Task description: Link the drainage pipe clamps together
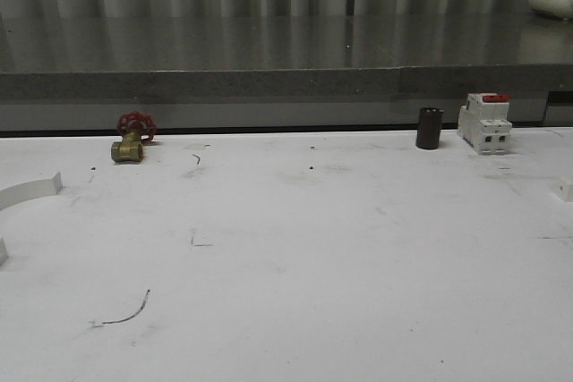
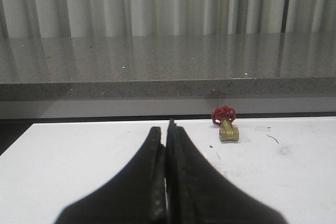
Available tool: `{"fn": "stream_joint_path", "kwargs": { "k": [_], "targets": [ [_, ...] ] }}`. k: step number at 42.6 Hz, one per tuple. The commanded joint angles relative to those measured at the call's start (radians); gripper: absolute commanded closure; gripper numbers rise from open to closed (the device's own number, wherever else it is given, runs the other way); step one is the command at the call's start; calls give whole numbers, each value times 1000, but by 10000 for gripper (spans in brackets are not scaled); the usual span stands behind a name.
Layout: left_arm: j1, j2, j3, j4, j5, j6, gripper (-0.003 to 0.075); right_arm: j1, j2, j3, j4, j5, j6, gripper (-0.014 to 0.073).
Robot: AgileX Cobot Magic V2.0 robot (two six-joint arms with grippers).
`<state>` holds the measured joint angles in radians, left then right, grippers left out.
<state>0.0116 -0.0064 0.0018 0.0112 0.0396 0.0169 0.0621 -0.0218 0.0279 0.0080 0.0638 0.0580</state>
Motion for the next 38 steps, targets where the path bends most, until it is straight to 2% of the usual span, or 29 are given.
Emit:
{"fn": "stream_joint_path", "kwargs": {
  "k": [1,8,16,23,30,38],
  "targets": [
    [-8,-20,25,-1,-88,-11,741,-1,-5,-5,-8,-69,-2,654],
    [-8,-20,25,-1,-95,-11,741,-1,-5,-5,-8,-80,-2,654],
    [-8,-20,11,-3,-184,-11,741,-1,-5,-21,-8,-115,-2,654],
    [-8,-14,-111,-11,-168,-11,741,-1,-5,-129,-8,-73,-2,654],
    [-8,44,-339,-3,-5,-11,741,-1,18,-320,-8,60,-2,654],
    [-8,156,-586,-3,211,-11,741,-1,151,-536,-8,227,-2,654]
  ]
}}
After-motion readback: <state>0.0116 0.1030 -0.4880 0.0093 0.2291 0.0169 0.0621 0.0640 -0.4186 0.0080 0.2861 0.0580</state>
